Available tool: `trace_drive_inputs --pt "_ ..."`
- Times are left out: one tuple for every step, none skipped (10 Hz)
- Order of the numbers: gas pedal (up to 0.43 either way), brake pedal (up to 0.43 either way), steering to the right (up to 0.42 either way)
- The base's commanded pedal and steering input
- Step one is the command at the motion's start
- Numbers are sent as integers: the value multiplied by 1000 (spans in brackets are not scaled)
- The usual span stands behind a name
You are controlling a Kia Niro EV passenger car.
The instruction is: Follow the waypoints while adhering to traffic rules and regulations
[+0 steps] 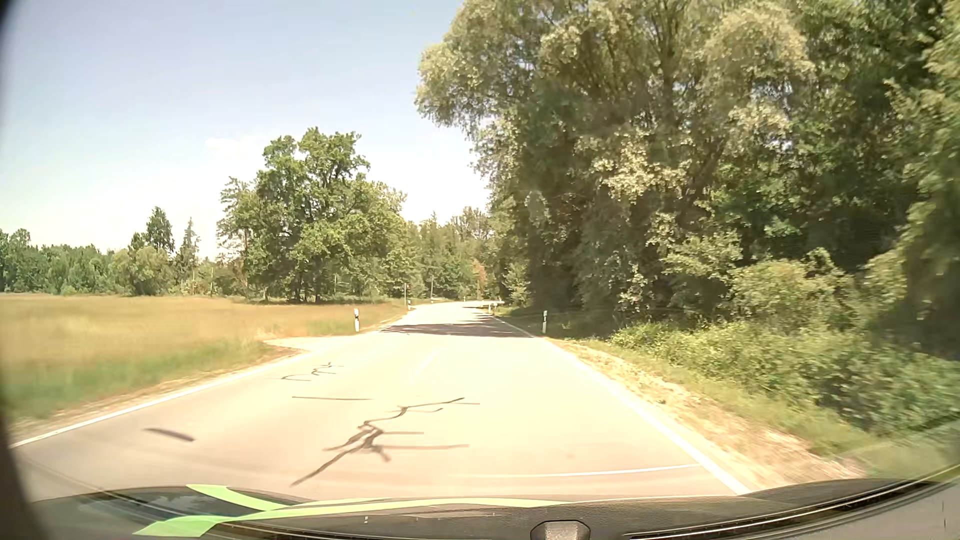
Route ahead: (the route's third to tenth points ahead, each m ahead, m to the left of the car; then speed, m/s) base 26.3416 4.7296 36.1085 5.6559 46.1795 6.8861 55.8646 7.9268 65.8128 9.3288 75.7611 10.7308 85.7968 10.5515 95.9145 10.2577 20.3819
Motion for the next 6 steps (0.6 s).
trace_drive_inputs --pt "280 0 -24" --pt "280 0 -24" --pt "268 0 -24" --pt "268 0 -24" --pt "260 0 -23" --pt "240 0 -21"
